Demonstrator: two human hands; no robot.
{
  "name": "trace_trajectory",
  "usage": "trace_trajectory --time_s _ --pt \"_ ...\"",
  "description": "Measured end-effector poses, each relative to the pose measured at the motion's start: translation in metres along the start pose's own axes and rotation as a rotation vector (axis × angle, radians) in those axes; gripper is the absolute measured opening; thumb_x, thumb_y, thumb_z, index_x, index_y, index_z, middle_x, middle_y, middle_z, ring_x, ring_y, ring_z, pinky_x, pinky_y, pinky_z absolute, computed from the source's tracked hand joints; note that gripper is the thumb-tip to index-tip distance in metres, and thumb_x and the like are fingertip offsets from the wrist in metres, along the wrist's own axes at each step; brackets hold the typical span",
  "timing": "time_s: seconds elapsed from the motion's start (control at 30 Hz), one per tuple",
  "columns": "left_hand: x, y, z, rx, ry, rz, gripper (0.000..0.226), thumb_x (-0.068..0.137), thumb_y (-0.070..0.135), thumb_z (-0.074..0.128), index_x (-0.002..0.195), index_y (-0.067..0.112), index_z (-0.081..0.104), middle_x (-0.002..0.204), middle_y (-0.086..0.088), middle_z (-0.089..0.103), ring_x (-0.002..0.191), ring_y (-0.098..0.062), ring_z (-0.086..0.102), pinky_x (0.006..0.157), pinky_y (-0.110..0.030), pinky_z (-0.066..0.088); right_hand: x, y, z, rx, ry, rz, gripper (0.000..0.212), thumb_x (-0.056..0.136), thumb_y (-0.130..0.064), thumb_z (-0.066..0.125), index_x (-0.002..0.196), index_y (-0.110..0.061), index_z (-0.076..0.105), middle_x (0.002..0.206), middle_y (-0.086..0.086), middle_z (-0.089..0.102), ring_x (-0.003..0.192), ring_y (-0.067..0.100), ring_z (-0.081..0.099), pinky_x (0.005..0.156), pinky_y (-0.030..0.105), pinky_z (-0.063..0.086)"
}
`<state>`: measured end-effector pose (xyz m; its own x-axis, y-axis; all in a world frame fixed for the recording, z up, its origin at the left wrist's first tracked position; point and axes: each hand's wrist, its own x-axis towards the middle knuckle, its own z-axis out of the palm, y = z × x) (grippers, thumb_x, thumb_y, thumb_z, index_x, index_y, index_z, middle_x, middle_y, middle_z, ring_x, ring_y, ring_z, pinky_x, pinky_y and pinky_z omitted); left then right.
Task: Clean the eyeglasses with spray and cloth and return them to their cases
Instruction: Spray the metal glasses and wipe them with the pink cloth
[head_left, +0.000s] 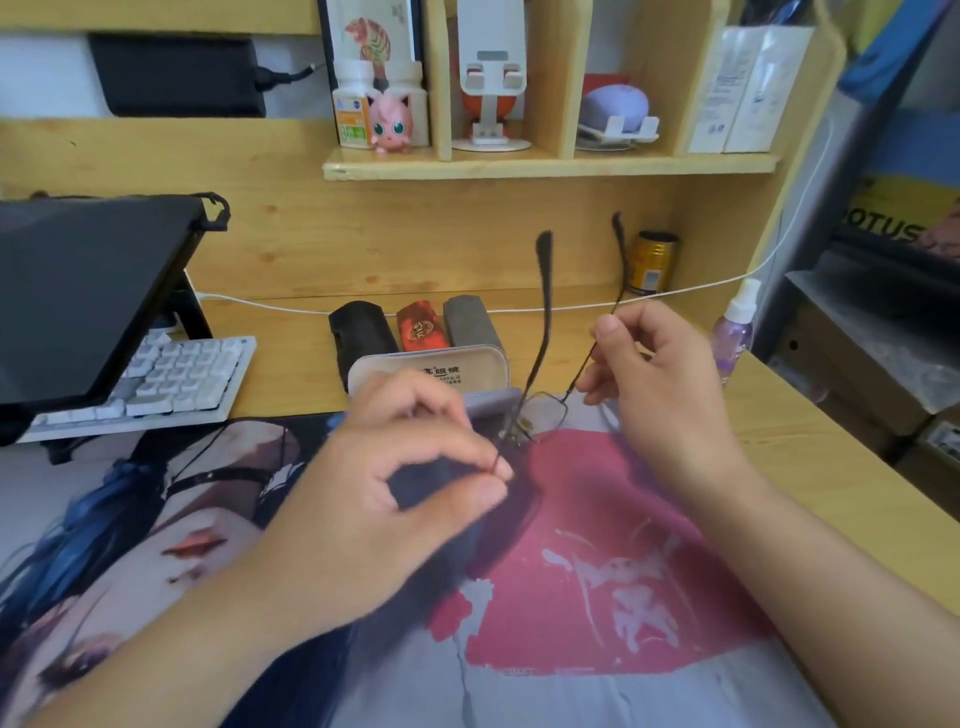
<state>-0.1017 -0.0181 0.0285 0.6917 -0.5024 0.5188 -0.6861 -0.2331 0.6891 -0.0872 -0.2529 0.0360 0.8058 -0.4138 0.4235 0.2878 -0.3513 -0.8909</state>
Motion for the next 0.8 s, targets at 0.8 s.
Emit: trace_trajectory --time_s 0.8 --pt "0.009 -0.018 0.006 -0.102 0.001 -0.166 0.015 0.088 0.029 0.068 0.097 0.036 0.077 0.100 0.007 0.075 0.092 -0.026 0.066 0.084 -0.057 0.050 -0.028 -0.021 0.001 0.146 -0.665 -0.329 0.016 0.099 -0.006 0.058 0.095 0.006 0.066 0.085 0.014 0.073 0.078 0.028 0.072 0.076 0.043 0.059"
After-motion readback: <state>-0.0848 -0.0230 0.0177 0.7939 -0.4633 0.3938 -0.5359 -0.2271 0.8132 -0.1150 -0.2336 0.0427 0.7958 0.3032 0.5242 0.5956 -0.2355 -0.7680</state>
